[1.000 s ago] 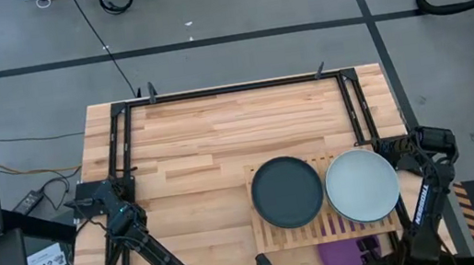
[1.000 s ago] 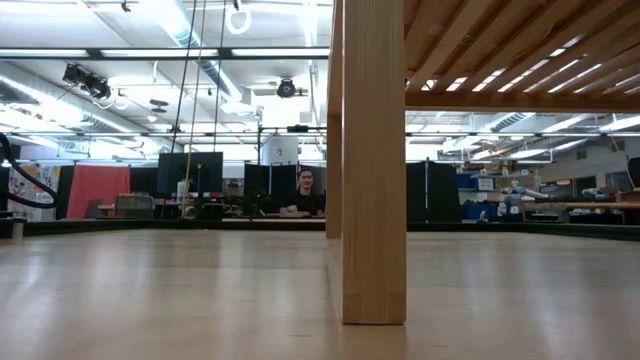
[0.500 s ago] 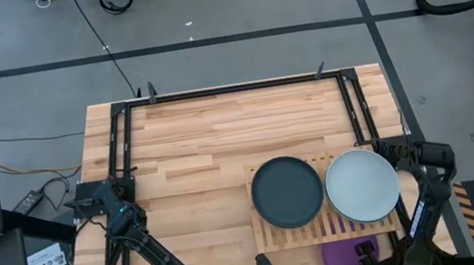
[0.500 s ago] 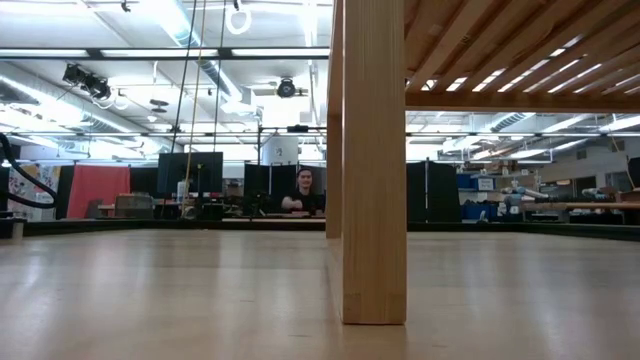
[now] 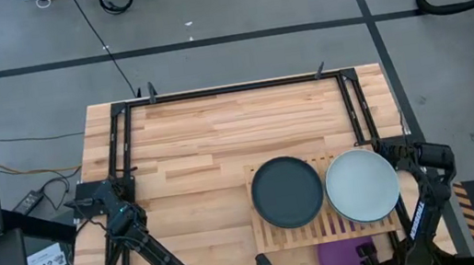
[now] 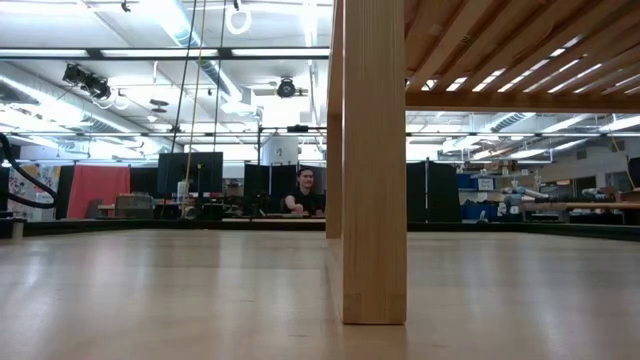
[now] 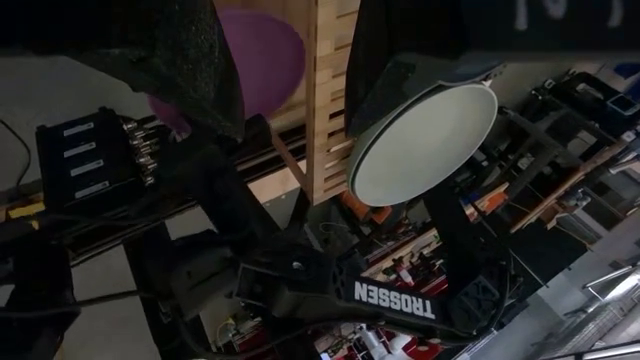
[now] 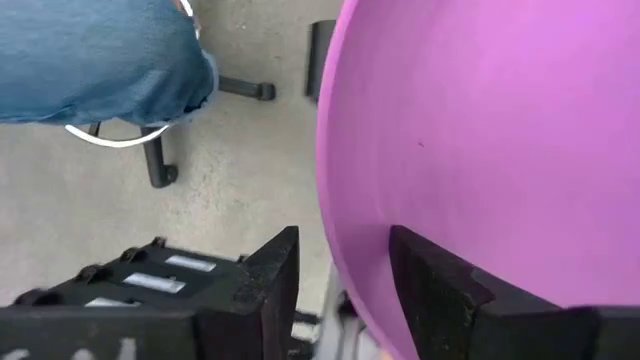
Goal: Place and stack plates onto a shelf
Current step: Stack the purple plate on top of the off white plate
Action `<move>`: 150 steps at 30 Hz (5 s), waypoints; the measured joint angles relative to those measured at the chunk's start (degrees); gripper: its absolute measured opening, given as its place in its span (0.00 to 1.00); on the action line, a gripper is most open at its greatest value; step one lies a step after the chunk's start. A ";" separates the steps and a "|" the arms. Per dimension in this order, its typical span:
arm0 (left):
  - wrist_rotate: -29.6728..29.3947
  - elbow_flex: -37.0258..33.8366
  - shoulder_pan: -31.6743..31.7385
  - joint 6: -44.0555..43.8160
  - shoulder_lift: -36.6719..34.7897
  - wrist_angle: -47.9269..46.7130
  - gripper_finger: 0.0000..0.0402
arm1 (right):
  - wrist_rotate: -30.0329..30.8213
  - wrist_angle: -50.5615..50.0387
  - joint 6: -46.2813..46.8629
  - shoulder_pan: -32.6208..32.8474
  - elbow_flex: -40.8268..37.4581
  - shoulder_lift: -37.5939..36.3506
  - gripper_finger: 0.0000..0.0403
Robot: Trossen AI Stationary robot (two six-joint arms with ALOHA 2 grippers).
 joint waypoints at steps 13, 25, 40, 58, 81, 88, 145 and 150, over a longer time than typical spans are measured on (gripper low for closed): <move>0.02 0.00 0.01 0.00 0.00 0.00 0.45 | 0.79 -4.76 -0.15 0.03 1.95 0.00 0.26; 0.02 0.00 0.02 0.00 0.00 0.00 0.45 | 1.01 -4.95 -0.42 -0.02 2.01 -0.15 0.08; 0.00 0.00 0.02 0.00 0.00 0.00 0.45 | -2.45 -8.87 -2.87 0.00 7.80 -0.15 0.08; 1.38 0.00 0.02 0.00 0.00 0.02 0.45 | -2.44 -14.45 -3.92 -0.16 15.90 -0.06 0.04; 20.59 -0.01 0.17 -7.80 0.00 0.01 0.45 | -2.59 -16.21 -14.43 -1.84 29.13 -0.04 0.04; 28.51 -0.02 1.07 -13.63 0.00 0.00 0.45 | -1.97 -15.94 -21.43 -3.78 32.88 -0.04 0.04; 47.96 -0.02 3.12 -29.33 0.00 -6.79 0.06 | 9.81 -11.88 -45.87 -8.89 36.10 -0.11 0.08; 47.97 -0.02 3.14 -29.55 0.00 -6.91 0.04 | 8.67 -11.87 -45.65 -9.12 36.07 -0.11 0.09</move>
